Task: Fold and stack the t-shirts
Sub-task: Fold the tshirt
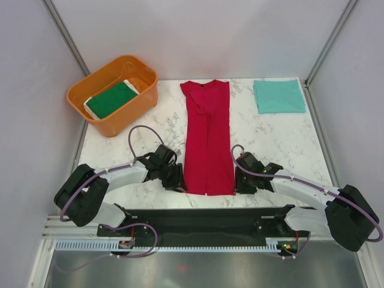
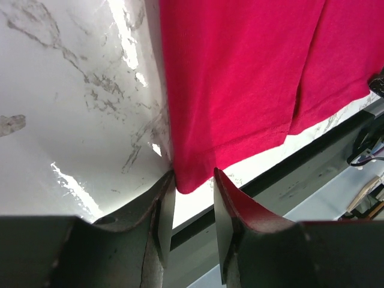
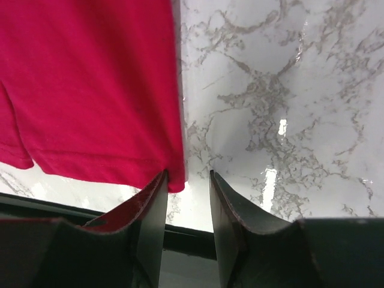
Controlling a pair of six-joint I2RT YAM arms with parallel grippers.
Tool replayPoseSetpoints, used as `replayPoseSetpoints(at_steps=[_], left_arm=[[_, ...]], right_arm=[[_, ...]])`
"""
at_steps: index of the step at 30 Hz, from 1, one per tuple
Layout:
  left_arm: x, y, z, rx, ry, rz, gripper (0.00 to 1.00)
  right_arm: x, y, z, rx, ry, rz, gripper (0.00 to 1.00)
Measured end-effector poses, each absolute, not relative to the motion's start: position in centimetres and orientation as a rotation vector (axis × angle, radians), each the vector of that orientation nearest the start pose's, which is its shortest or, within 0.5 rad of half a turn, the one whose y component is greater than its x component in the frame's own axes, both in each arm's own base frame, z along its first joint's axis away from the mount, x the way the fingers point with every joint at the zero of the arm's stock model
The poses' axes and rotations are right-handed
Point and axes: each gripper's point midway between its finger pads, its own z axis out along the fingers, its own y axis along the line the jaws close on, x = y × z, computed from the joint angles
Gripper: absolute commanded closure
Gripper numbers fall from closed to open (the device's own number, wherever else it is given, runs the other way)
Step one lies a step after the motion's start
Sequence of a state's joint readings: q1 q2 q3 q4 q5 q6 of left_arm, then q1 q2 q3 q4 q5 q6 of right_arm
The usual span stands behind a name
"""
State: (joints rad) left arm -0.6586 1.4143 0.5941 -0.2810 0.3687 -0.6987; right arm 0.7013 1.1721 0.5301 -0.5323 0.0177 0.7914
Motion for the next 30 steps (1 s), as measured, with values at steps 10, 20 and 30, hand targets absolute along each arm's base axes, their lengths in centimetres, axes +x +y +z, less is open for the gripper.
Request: replayPoseSetpoints(at_steps=[10,20,30], left_arm=[[15.3,-23.6,1.3,0.076,2.897,-0.891,0.88],[14.9,-23.6,1.3,0.061,2.894,-0.916,0.98],[14.3,-23.5,1.6,0.015,2.889,-0.95,0.61]], right_arm=[[15.0,16.8,1.6,0.139,2.796,0.489,0.67],[14.6,17.1,1.4,0.16,2.798,0.535,1.0],[14.0,17.1,1.5,0.222,2.78,0.591,0.74]])
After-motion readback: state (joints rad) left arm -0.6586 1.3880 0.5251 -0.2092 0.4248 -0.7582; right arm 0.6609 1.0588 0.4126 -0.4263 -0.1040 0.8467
